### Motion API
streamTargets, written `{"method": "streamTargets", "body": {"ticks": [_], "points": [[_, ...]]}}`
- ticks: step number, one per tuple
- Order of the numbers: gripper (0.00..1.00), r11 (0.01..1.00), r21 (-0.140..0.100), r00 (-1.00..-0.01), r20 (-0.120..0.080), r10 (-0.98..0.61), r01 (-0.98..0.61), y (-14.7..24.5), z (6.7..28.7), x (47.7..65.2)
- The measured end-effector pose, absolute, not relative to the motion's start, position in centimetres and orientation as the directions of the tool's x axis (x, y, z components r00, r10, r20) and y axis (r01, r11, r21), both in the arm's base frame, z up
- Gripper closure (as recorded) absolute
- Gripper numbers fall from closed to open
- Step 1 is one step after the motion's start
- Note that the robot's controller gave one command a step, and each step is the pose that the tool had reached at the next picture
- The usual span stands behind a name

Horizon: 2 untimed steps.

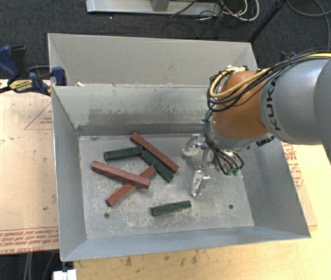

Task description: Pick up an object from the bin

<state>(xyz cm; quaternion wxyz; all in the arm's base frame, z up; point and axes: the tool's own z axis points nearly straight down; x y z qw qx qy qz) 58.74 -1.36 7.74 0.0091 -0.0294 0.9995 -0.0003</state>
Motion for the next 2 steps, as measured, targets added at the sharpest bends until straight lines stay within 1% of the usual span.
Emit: {"method": "streamTargets", "body": {"ticks": [1, 2], "points": [[0.0, 0.971, 0.002, -0.971, -0.004, -0.237, -0.237, -0.9, 9.8, 61.3], [1.0, 1.0, -0.003, -1.0, -0.019, 0.009, 0.009, 4.5, 7.9, 58.5]]}}
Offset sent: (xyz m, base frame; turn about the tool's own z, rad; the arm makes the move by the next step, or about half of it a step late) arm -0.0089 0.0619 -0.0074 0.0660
